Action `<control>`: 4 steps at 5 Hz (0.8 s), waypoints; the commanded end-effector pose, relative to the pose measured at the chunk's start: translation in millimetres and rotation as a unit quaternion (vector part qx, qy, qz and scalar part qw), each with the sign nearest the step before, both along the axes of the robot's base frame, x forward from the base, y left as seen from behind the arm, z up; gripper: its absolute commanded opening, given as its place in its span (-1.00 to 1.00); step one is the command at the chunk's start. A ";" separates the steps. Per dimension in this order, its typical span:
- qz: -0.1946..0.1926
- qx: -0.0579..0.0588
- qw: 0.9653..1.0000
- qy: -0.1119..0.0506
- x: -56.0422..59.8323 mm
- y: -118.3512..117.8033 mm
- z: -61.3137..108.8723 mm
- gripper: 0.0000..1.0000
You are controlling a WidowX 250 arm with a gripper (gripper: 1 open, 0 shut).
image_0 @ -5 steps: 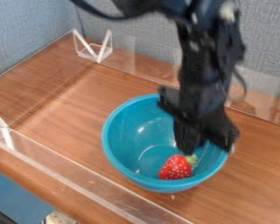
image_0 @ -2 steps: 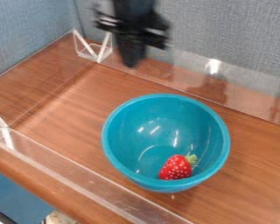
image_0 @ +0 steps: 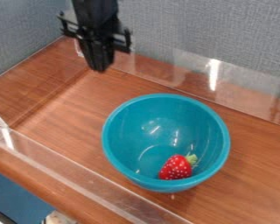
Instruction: Remove the strawberry from inside the blue bowl and put it on the table
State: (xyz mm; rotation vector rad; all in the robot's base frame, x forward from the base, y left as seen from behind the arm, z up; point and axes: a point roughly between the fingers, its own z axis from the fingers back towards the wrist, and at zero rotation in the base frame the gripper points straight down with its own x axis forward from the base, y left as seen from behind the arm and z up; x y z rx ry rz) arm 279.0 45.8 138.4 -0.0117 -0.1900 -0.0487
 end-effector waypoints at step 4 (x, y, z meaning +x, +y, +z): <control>-0.098 -0.012 0.995 0.015 -12.1 -99.6 -53.1 1.00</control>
